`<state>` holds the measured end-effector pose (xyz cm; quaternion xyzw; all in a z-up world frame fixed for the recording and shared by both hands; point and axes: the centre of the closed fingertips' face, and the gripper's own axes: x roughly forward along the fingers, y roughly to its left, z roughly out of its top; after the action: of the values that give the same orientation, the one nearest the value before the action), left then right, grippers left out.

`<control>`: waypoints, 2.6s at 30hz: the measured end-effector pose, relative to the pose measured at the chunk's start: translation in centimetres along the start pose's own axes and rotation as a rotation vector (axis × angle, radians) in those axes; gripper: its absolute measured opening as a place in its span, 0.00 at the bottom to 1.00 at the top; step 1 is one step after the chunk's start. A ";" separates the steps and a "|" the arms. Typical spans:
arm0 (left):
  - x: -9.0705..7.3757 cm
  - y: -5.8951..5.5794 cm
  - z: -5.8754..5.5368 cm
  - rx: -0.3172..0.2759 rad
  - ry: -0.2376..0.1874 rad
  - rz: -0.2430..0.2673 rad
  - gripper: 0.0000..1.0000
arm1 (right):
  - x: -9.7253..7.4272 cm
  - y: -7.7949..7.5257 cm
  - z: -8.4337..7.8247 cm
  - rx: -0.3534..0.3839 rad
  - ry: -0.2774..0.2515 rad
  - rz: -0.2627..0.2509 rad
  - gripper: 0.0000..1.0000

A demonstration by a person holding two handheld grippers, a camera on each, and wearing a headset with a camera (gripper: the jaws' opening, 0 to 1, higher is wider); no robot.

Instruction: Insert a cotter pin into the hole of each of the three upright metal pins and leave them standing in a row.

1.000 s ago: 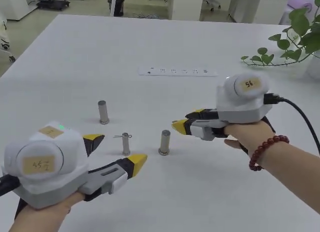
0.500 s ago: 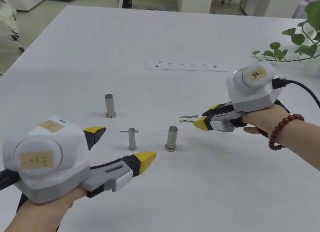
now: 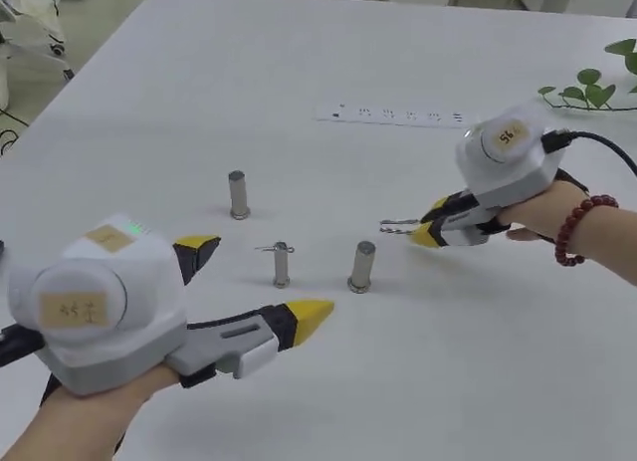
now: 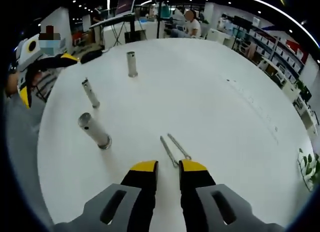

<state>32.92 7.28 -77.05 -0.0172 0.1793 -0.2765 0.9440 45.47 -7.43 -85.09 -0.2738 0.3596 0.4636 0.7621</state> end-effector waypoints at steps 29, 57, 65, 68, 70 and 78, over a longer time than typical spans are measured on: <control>-0.3 -0.9 -0.1 0.057 0.036 -0.064 0.97 | 1.6 -0.7 -0.3 -0.083 0.158 0.102 0.07; -1.0 -1.1 -0.3 0.052 0.079 -0.054 0.82 | -1.3 -0.2 0.5 -0.162 0.121 0.005 0.03; -1.1 -1.6 0.0 0.019 0.075 -0.068 0.72 | -3.5 1.5 1.1 -0.174 0.069 -0.024 0.03; -1.1 -1.9 0.3 -0.003 0.065 -0.073 0.69 | -4.4 2.5 1.4 -0.178 0.042 -0.031 0.03; -1.0 -2.1 0.4 -0.023 0.064 -0.081 0.66 | -4.9 3.2 1.8 -0.185 0.016 -0.025 0.03; -0.8 -3.2 0.7 -0.060 0.060 -0.112 0.58 | -6.6 6.6 3.0 -0.201 -0.064 0.002 0.03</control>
<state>30.89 4.99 -75.71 -0.0469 0.2147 -0.3237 0.9203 38.36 -5.78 -78.57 -0.3337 0.2868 0.5066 0.7415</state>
